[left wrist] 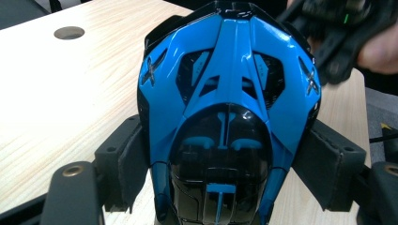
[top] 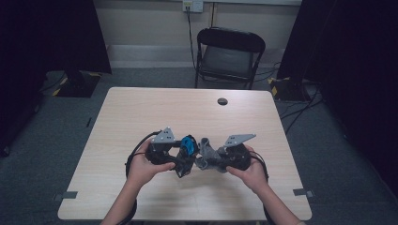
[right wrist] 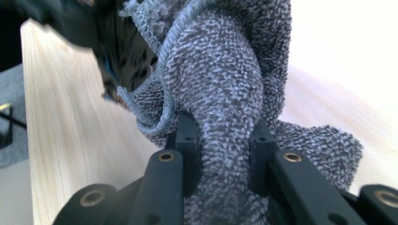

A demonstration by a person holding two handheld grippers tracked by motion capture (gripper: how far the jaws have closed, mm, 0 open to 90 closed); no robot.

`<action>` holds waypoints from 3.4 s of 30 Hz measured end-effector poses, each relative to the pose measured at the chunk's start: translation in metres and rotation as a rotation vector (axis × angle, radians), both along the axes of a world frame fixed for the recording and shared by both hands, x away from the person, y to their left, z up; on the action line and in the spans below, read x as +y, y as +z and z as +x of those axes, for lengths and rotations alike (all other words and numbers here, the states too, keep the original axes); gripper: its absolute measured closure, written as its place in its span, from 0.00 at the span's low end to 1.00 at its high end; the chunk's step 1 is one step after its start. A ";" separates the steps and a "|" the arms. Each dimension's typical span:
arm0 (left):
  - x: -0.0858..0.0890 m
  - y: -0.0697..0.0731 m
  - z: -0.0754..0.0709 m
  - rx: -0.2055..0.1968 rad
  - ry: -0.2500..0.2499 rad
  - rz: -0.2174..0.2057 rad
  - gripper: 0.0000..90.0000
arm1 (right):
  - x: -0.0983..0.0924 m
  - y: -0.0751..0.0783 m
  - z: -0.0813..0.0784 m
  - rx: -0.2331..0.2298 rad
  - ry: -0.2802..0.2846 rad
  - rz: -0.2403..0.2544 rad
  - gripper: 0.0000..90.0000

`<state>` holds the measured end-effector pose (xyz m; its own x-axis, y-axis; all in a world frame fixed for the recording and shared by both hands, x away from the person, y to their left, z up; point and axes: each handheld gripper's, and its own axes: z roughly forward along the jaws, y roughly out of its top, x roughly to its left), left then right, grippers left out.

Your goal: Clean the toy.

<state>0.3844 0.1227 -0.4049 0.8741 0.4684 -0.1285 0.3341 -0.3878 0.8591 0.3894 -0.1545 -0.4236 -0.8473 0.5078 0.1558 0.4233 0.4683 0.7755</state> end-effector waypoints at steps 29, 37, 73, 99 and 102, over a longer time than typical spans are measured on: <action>-0.007 -0.002 0.003 0.011 -0.018 -0.001 0.27 | 0.025 -0.004 -0.001 0.013 0.071 -0.014 0.81; -0.005 0.002 0.002 0.000 -0.007 -0.008 0.27 | 0.038 -0.028 -0.007 0.035 0.104 -0.063 0.81; 0.006 -0.008 0.001 0.020 0.007 -0.012 0.27 | 0.008 0.042 0.009 -0.074 0.035 0.015 0.81; 0.000 0.000 0.001 0.010 -0.005 -0.033 0.27 | 0.030 0.011 0.004 -0.020 0.087 -0.009 0.80; 0.000 0.001 0.001 0.013 -0.007 -0.032 0.27 | 0.032 0.006 0.003 -0.014 0.094 -0.017 0.81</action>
<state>0.3853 0.1232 -0.4038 0.8755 0.4579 -0.1544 0.3425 -0.3625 0.8668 0.3926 -0.1227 -0.4178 -0.8936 0.4281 0.1352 0.3655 0.5189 0.7728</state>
